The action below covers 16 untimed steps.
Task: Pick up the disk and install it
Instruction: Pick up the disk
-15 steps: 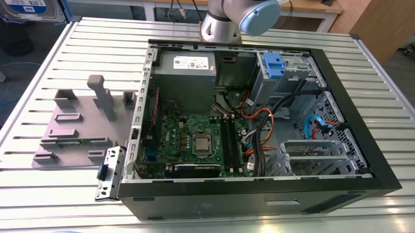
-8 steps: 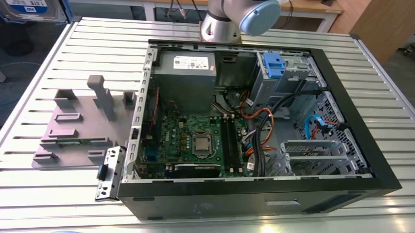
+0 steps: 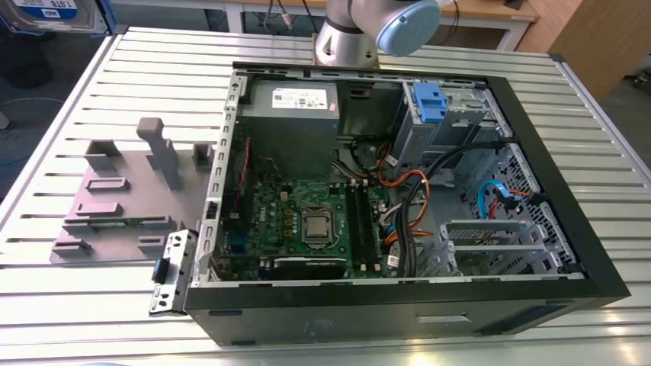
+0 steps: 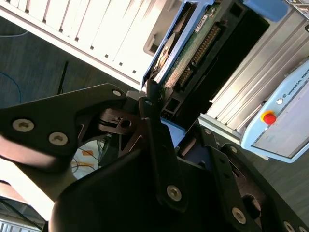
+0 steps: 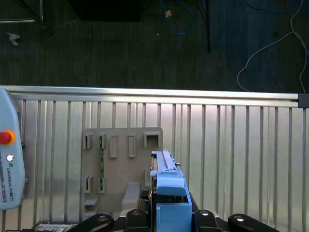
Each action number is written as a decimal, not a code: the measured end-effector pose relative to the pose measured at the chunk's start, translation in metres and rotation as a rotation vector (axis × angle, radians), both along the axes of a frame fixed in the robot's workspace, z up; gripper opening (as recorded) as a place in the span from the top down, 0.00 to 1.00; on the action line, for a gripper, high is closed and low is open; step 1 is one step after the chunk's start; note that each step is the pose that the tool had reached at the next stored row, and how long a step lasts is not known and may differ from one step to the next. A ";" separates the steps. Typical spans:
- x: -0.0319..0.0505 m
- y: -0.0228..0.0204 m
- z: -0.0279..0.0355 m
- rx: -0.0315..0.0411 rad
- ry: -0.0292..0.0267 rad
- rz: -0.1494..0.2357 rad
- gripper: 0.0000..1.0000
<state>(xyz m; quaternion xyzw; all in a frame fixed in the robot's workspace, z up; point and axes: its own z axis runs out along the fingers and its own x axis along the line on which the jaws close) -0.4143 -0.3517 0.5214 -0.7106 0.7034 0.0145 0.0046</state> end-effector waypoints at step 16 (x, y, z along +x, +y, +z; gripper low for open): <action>0.0087 -0.0001 -0.0002 0.0001 -0.0001 0.000 0.64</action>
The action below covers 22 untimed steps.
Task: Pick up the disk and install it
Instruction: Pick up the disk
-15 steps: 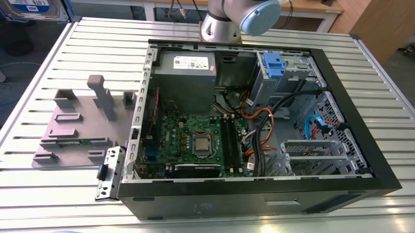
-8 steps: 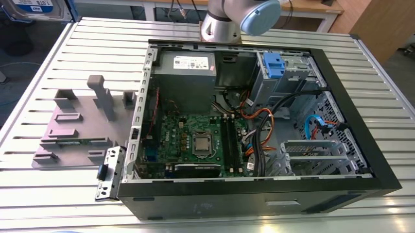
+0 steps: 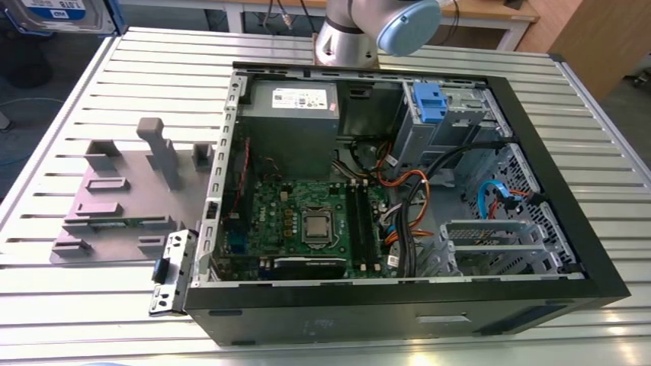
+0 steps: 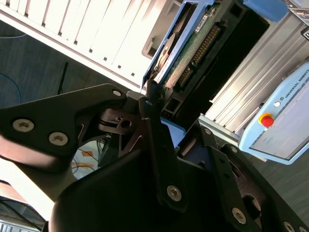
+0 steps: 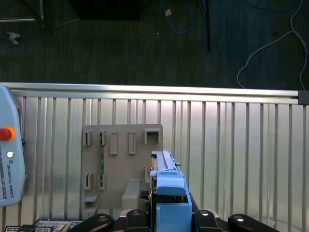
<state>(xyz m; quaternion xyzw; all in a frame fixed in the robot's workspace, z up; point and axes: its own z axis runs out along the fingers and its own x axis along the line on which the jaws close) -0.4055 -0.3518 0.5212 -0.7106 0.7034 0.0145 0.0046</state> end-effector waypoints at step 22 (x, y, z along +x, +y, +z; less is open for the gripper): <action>0.0069 -0.0014 -0.0004 0.0000 0.0000 0.000 0.64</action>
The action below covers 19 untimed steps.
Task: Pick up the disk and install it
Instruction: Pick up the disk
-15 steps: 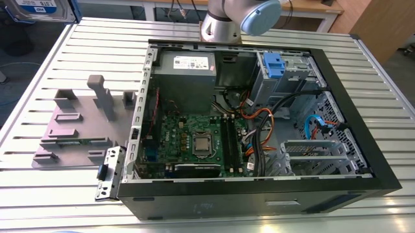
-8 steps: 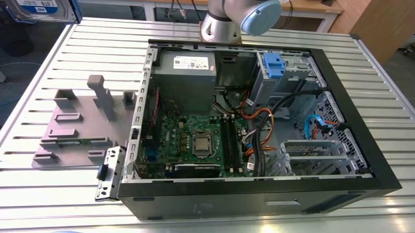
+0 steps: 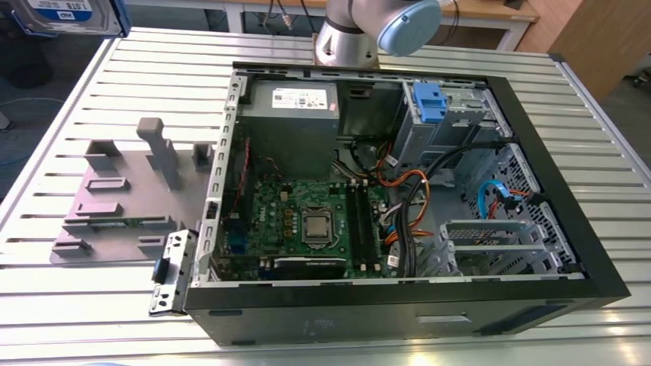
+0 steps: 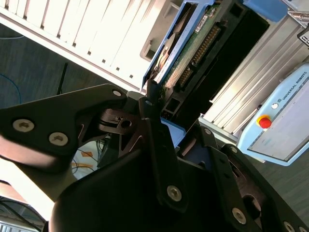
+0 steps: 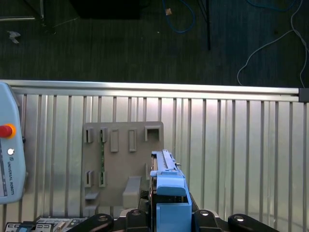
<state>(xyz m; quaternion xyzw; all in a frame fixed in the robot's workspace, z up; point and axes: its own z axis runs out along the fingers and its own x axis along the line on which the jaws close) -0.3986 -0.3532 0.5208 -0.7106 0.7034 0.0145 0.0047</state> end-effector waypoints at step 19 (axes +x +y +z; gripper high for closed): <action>0.0038 0.0000 -0.0001 -0.0001 0.0001 0.000 0.64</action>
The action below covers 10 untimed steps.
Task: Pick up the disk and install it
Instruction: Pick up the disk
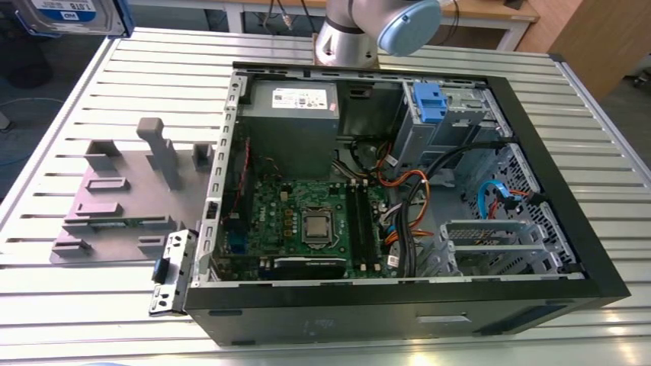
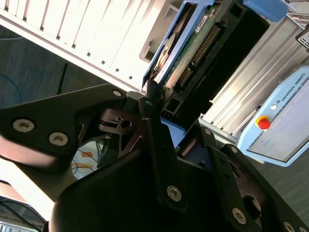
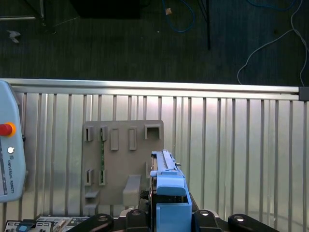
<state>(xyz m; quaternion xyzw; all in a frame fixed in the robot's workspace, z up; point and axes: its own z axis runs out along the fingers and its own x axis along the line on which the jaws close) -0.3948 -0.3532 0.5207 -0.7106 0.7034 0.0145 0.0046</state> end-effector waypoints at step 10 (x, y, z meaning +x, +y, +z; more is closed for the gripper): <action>0.0020 0.0000 -0.0002 0.0001 -0.0001 0.000 0.64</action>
